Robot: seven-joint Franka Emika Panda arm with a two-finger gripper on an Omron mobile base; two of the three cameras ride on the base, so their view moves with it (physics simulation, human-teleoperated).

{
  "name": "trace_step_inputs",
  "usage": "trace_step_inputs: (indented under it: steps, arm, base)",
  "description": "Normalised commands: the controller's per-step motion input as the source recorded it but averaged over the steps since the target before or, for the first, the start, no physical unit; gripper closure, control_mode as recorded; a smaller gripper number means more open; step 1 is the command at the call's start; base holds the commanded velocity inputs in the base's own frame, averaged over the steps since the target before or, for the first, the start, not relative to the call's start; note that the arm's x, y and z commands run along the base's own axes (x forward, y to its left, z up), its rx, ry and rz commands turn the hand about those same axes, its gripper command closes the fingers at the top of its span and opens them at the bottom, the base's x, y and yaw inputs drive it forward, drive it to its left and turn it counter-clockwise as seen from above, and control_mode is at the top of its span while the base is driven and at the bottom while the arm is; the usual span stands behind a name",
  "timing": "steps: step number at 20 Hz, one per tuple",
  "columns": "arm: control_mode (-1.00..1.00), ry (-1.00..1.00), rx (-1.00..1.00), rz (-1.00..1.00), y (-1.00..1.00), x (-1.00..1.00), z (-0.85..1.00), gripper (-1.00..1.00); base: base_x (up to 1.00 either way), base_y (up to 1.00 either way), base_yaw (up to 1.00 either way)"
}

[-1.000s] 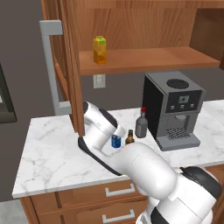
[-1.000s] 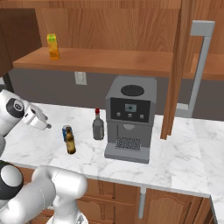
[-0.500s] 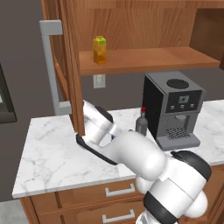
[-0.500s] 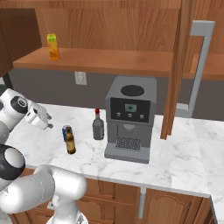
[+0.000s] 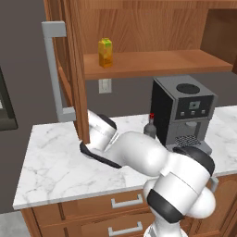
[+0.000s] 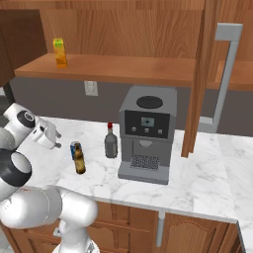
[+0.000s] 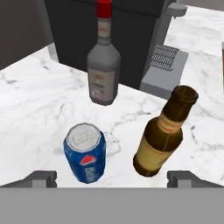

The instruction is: Sort all alcoholic drinks to one cabinet, and non-alcoholic drinks to the other.

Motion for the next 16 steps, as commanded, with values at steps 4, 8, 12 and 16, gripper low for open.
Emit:
trace_step_inputs:
  steps: [4, 8, 12, 16]
  arm:
    - [-1.00, -0.03, 0.00, -0.06, 0.00, 0.12, -0.18, -1.00]
    - [-1.00, -0.03, 0.00, -0.06, 0.00, 0.19, -0.15, -1.00]
    - [-1.00, -0.02, 0.00, -0.05, 0.00, 0.22, -0.14, -1.00]
    - [-1.00, 0.00, 0.00, -0.05, 0.00, 0.24, -0.16, -1.00]
  base:
    - [0.00, 0.00, 0.00]
    - [0.00, 0.00, 0.00]
    - [0.00, 0.00, 0.00]
    - [0.00, 0.00, 0.00]
